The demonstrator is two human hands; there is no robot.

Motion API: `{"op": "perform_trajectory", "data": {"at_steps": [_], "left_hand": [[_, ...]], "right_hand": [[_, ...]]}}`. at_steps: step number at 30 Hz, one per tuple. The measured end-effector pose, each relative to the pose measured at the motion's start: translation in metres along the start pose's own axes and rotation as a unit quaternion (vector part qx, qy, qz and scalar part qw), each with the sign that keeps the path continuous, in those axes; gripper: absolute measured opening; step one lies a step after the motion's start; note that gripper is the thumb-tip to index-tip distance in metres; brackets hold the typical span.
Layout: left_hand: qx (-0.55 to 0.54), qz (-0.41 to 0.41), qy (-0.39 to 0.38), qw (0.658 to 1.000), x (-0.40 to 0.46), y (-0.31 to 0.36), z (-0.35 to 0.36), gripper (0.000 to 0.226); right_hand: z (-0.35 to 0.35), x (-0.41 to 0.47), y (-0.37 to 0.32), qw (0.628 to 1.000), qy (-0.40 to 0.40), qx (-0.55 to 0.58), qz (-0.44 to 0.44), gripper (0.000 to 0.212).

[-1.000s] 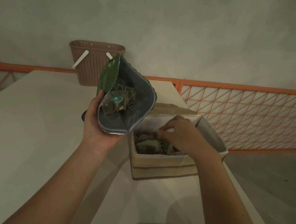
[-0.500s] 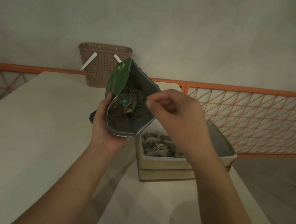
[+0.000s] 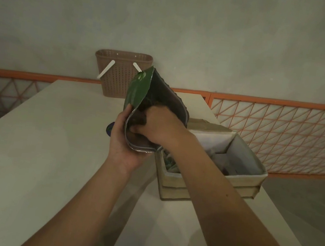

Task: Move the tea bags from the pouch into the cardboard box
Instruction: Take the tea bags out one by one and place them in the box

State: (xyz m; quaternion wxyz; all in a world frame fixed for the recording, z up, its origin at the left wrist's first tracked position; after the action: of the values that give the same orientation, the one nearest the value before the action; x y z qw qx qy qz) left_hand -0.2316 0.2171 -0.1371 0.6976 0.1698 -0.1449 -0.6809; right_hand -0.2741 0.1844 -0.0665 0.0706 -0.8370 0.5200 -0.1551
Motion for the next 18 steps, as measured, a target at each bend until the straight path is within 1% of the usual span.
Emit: {"op": "perform_trajectory", "data": {"at_steps": [2, 4, 8, 11, 15, 18], "left_hand": [[0.001, 0.001, 0.005, 1.000, 0.000, -0.001, -0.002, 0.055], [-0.002, 0.002, 0.005, 1.000, 0.000, -0.002, -0.002, 0.054], [-0.001, 0.018, -0.011, 1.000, -0.001, 0.000, 0.002, 0.044], [0.023, 0.032, -0.016, 0.999, 0.000, 0.001, 0.005, 0.042], [0.011, 0.007, -0.044, 0.999, 0.000, -0.004, 0.013, 0.047], [0.009, -0.007, -0.050, 0.999, 0.002, -0.006, 0.015, 0.056]], "right_hand": [[-0.001, -0.003, 0.001, 1.000, 0.001, -0.004, 0.003, 0.035], [-0.007, -0.010, 0.000, 1.000, 0.017, 0.011, 0.003, 0.027], [-0.030, -0.034, 0.000, 0.995, 0.076, 0.062, -0.010, 0.016], [-0.049, -0.050, 0.008, 0.985, 0.129, 0.114, -0.009, 0.011], [-0.075, -0.069, 0.032, 0.951, 0.225, 0.212, 0.004, 0.009], [-0.089, -0.079, 0.052, 0.907, 0.256, 0.332, 0.026, 0.007]]}}
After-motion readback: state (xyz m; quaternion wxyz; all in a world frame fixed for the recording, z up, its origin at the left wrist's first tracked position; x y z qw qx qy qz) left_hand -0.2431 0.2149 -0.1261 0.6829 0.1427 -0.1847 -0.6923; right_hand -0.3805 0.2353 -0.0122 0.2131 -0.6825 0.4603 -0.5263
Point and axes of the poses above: each hand's wrist, its own x-axis towards the middle knuckle, its own z-axis out of the palm, y = z × x, the point moved 7 cm from there along x, towards the middle knuckle, and after that the axes turned 6 degrees about z, right-handed, at the moved point
